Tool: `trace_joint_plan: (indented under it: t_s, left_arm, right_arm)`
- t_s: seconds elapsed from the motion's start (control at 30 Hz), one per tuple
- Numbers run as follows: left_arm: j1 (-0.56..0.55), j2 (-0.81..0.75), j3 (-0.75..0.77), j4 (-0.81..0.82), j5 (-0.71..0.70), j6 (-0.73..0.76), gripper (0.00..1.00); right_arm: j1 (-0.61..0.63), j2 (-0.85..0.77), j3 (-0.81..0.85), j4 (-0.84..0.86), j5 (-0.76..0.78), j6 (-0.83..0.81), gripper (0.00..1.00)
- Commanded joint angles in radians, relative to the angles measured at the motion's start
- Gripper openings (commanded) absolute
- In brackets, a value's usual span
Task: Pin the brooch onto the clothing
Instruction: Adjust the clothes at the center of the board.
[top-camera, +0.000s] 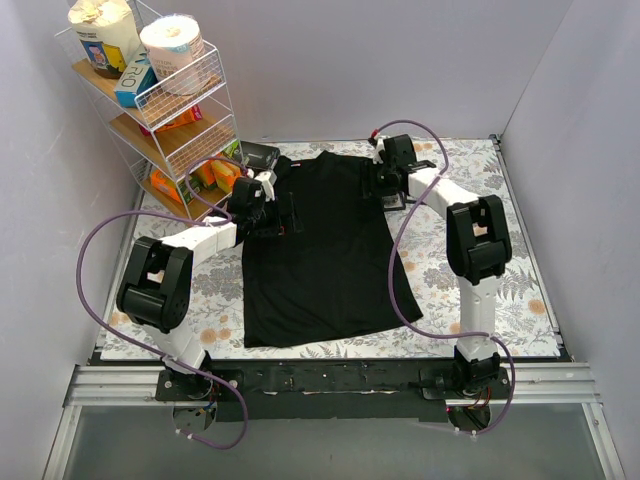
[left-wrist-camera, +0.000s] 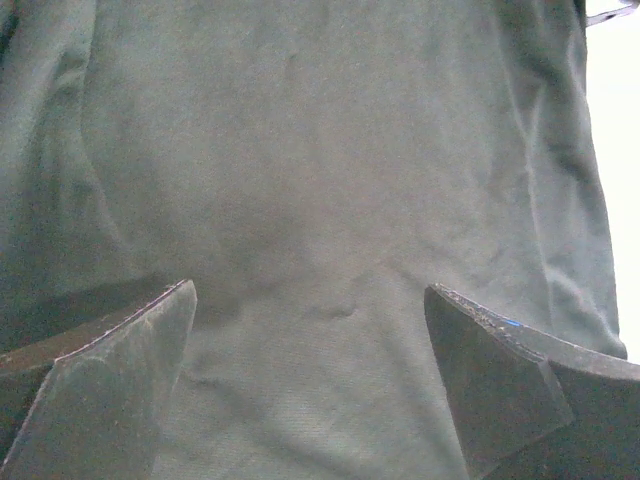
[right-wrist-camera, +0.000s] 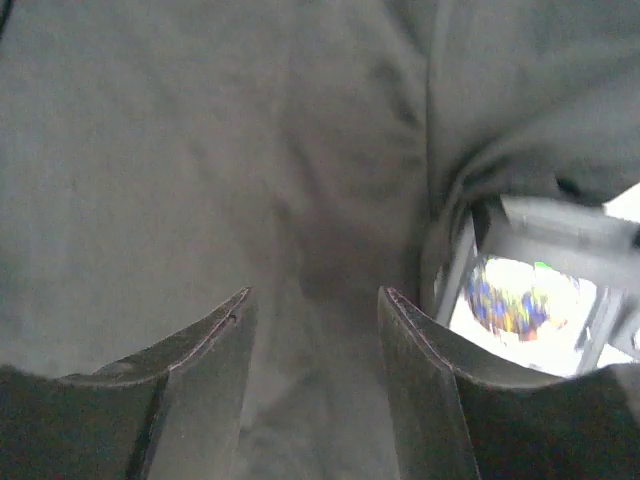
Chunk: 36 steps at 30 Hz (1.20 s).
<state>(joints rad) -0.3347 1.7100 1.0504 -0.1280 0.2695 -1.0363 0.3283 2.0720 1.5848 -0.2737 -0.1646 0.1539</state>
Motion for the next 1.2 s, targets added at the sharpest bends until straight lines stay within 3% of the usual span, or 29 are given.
trace_joint_plan:
  t_s: [0.0, 0.33, 0.6, 1.17]
  left_arm:
    - [0.006, -0.067, -0.063, 0.100, -0.055, 0.033, 0.98]
    - [0.008, -0.102, -0.050, 0.105, -0.072, 0.053, 0.98]
    - [0.006, -0.147, -0.056, 0.097, -0.093, 0.068, 0.98]
    - [0.006, -0.205, -0.067, 0.094, -0.110, 0.082, 0.98]
  right_arm:
    - [0.008, 0.120, 0.165, -0.001, -0.038, 0.001, 0.59]
    - [0.005, 0.273, 0.264, -0.085, 0.080, 0.096, 0.59]
    - [-0.023, 0.255, 0.189, -0.107, 0.160, 0.174, 0.59]
    - [-0.110, 0.246, 0.161, -0.150, 0.284, 0.136, 0.59]
